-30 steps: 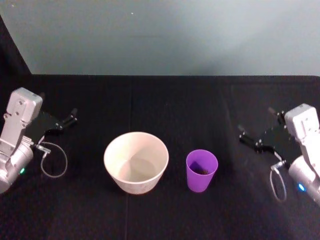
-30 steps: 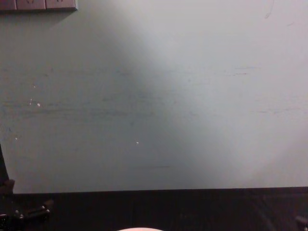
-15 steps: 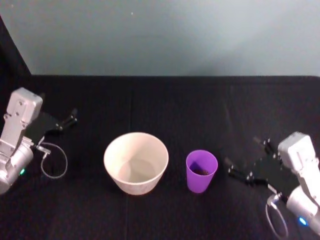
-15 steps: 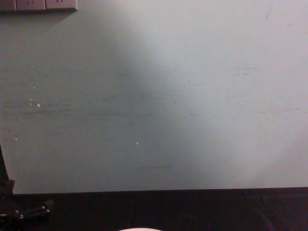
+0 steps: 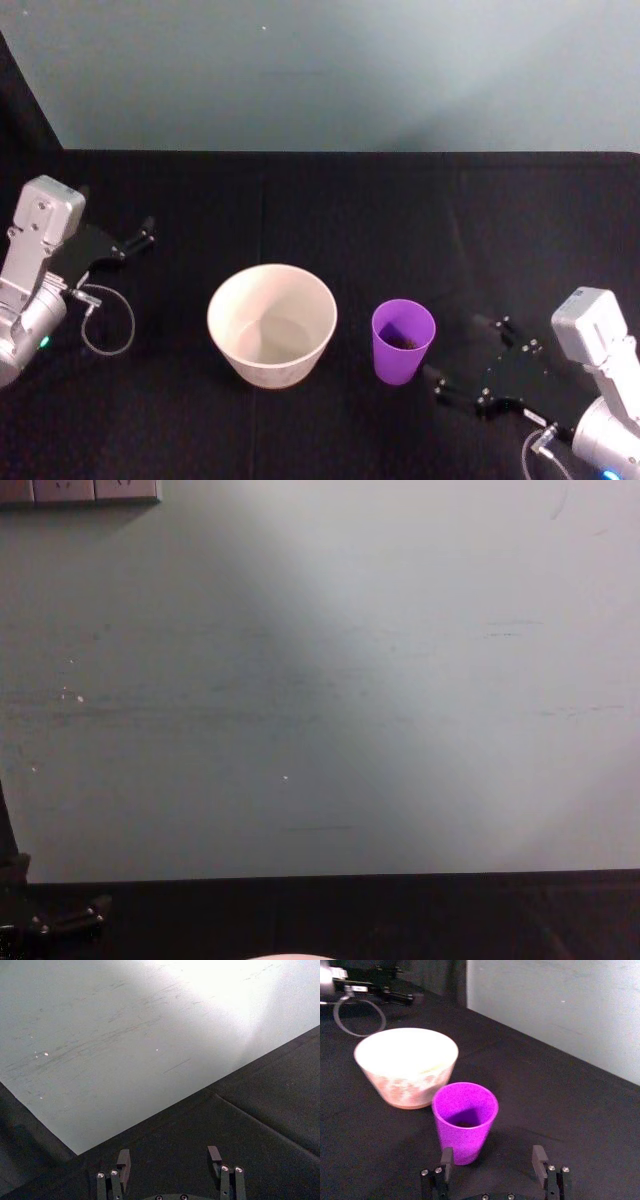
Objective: Pick up the cup and pour the mung beans from the cup into the bowl.
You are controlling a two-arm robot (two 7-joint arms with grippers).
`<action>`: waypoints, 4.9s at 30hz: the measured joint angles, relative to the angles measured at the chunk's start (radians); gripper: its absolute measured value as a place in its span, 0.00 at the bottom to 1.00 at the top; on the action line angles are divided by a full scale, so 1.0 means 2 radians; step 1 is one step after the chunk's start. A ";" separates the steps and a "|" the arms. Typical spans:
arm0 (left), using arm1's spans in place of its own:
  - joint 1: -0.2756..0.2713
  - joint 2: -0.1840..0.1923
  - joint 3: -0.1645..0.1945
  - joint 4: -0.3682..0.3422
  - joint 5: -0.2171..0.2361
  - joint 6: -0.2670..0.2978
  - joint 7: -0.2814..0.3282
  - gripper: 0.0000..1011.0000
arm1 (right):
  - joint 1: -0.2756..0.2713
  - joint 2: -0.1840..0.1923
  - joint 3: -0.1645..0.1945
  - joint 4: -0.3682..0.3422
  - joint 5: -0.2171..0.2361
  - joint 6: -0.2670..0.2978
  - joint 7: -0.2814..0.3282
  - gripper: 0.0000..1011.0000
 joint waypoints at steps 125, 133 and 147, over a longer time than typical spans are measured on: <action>0.000 0.000 0.000 0.000 0.000 0.000 0.000 0.99 | 0.107 -0.193 0.047 0.088 0.007 -0.003 0.094 0.72; 0.000 0.000 0.000 0.000 0.000 0.000 0.000 0.99 | 0.107 -0.193 0.048 0.089 0.006 -0.004 0.094 0.72; 0.000 0.000 0.000 0.000 0.000 0.000 0.000 0.99 | 0.106 -0.193 0.048 0.089 0.005 -0.004 0.094 0.72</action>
